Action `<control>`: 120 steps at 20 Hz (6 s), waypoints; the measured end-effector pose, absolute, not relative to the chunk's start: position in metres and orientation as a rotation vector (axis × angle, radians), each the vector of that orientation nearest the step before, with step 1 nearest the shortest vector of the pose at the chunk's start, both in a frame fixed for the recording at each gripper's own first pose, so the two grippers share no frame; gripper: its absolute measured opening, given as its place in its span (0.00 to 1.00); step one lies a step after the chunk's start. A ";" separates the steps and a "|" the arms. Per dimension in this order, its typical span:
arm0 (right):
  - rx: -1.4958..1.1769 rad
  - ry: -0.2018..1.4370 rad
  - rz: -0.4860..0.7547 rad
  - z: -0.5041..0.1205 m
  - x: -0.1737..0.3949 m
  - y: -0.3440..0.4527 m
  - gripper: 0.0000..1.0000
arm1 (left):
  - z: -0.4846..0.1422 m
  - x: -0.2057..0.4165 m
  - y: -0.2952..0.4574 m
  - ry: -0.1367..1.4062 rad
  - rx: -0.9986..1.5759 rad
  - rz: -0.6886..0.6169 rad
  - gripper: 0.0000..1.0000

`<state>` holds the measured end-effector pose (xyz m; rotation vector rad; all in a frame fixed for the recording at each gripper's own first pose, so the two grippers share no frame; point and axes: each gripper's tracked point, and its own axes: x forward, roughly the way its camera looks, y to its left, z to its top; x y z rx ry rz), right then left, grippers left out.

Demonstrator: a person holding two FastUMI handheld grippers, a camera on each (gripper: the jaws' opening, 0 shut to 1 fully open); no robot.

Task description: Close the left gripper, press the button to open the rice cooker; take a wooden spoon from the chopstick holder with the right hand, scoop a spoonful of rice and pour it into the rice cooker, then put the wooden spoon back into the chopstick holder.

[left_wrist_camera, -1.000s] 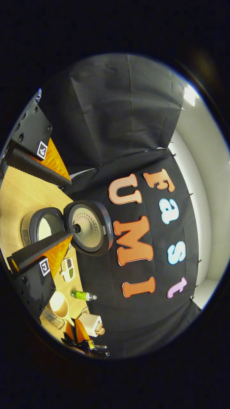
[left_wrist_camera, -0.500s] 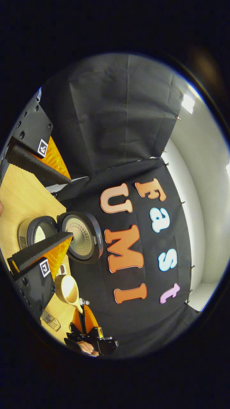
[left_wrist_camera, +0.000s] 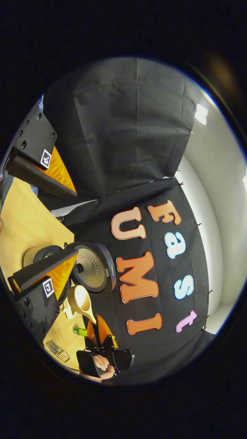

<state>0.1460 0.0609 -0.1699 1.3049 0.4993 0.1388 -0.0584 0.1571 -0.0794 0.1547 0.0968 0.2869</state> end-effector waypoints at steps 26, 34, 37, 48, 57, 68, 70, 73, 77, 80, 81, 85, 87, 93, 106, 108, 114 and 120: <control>0.444 0.536 0.100 -0.192 0.210 0.120 0.10 | -0.105 -0.047 0.178 0.159 0.142 0.333 1.00; 0.281 0.476 0.077 -0.180 0.216 0.112 0.10 | -0.106 -0.048 0.176 0.161 0.146 0.331 1.00; 0.217 0.461 0.077 -0.178 0.216 0.110 0.10 | -0.105 -0.048 0.175 0.159 0.148 0.330 0.99; -0.136 0.367 0.173 -0.155 0.214 0.125 0.10 | -0.105 -0.051 0.171 0.165 0.155 0.329 0.99; -0.312 0.313 0.227 -0.145 0.199 0.142 0.10 | -0.107 -0.052 0.167 0.172 0.165 0.321 0.99; 0.287 0.445 0.231 -0.129 0.145 0.083 0.10 | -0.108 -0.049 0.145 0.177 0.160 0.274 0.92; 0.398 0.447 0.211 -0.122 0.135 0.062 0.10 | -0.108 -0.045 0.135 0.176 0.160 0.256 0.92; 0.493 0.442 0.152 -0.126 0.115 0.020 0.10 | -0.109 -0.043 0.118 0.177 0.163 0.228 0.92; 0.561 0.442 0.058 -0.138 0.082 -0.037 0.10 | -0.112 -0.036 0.094 0.181 0.172 0.192 0.94; 0.559 0.441 -0.056 -0.154 0.056 -0.089 0.10 | -0.116 -0.030 0.074 0.189 0.158 0.157 1.00; 0.556 0.444 -0.088 -0.161 0.047 -0.102 0.10 | -0.117 -0.028 0.069 0.196 0.151 0.150 1.00; 0.522 0.455 -0.197 -0.178 0.012 -0.150 0.10 | -0.110 -0.019 0.041 0.201 0.156 0.123 0.92; 0.490 0.470 -0.245 -0.192 -0.005 -0.169 0.10 | -0.107 -0.018 0.033 0.192 0.176 0.109 0.92; 0.456 0.502 -0.320 -0.223 -0.028 -0.199 0.10 | -0.102 -0.016 0.009 0.184 0.202 0.077 0.92; 0.395 0.630 -0.339 -0.297 -0.020 -0.206 0.11 | -0.103 -0.029 0.018 0.195 0.240 0.130 1.00; 0.405 0.665 -0.329 -0.307 -0.021 -0.200 0.11 | -0.105 -0.032 0.020 0.204 0.231 0.140 0.97; 0.447 0.713 -0.343 -0.320 -0.028 -0.199 0.19 | -0.102 -0.026 0.012 0.206 0.237 0.135 0.99; 0.438 0.737 -0.403 -0.319 -0.041 -0.212 0.58 | -0.103 -0.017 0.005 0.202 0.231 0.095 0.92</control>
